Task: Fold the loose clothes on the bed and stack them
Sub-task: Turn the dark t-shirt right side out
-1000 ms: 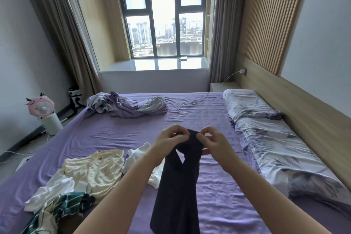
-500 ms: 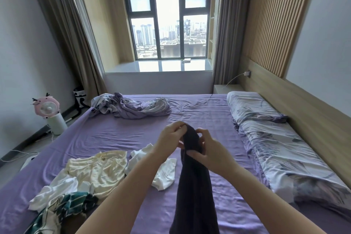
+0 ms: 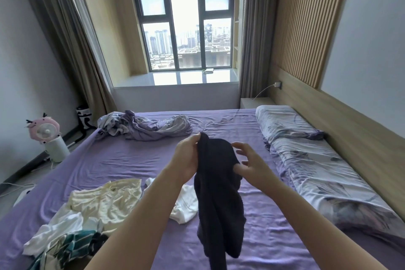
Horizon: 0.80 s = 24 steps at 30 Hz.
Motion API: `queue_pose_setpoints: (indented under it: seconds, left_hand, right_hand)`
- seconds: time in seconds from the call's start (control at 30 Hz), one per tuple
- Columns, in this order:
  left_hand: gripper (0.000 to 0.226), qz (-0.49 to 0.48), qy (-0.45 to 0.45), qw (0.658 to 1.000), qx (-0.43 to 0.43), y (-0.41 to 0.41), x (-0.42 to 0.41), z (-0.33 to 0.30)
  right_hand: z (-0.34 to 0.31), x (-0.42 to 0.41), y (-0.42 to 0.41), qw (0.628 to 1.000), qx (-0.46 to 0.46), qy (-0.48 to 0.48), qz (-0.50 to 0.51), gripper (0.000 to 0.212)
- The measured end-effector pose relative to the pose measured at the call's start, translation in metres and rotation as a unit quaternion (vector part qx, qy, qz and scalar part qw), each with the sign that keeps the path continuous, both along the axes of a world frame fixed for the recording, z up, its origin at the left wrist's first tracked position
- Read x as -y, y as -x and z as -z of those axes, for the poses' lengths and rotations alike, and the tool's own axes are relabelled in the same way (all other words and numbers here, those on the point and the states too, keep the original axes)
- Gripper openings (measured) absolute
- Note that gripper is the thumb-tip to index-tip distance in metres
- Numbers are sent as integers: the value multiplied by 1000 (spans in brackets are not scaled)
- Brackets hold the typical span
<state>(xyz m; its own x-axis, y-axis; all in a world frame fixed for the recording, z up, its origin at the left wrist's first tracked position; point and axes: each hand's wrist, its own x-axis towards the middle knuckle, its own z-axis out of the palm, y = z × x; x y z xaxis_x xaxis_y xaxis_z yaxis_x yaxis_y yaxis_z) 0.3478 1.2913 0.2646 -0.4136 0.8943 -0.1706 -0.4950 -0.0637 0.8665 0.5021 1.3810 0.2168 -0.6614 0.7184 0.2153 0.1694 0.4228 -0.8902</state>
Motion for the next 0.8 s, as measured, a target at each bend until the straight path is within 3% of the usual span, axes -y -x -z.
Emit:
queue_pose_setpoints:
  seconds: [0.1, 0.23, 0.3, 0.4, 0.47, 0.53, 0.6, 0.67, 0.77, 0.8]
  left_hand:
    - [27, 15, 8, 1000, 3, 0, -3, -7]
    - [20, -23, 3, 1000, -17, 6, -8, -8]
    - [20, -38, -3, 999, -33, 15, -6, -8]
    - [36, -44, -3, 989, -142, 30, -1, -8]
    - [31, -45, -15, 967, -249, 34, 0, -3]
    - [33, -51, -4, 931, -362, 30, 3, 6]
    - [35, -123, -21, 872, -474, 22, 9, 18]
    - [33, -182, -61, 838, -511, 11, 20, 29]
    - [47, -101, -42, 865, -489, 0, 33, 39]
    - [56, -67, -10, 859, -507, -1, 34, 41]
  right_hand:
    - [1, 2, -2, 988, -26, 104, -115, 53]
    - [-11, 1, 3, 998, 21, 2, -60, 22]
    - [-15, -1, 5, 998, 33, -12, -50, 28]
    - [-23, 2, 9, 998, 45, -21, -41, 20]
    - [-30, 7, 15, 999, 38, -23, -15, 17]
    - [-37, 13, 23, 1000, -4, 15, 5, 21]
    - [-42, 20, 30, 995, -56, 84, -10, 23]
    - [-50, 26, 35, 984, -99, 146, -15, 18]
    - [-60, 25, 39, 962, -145, 230, -20, 16]
    - [-62, 23, 40, 958, -145, 244, -31, 20]
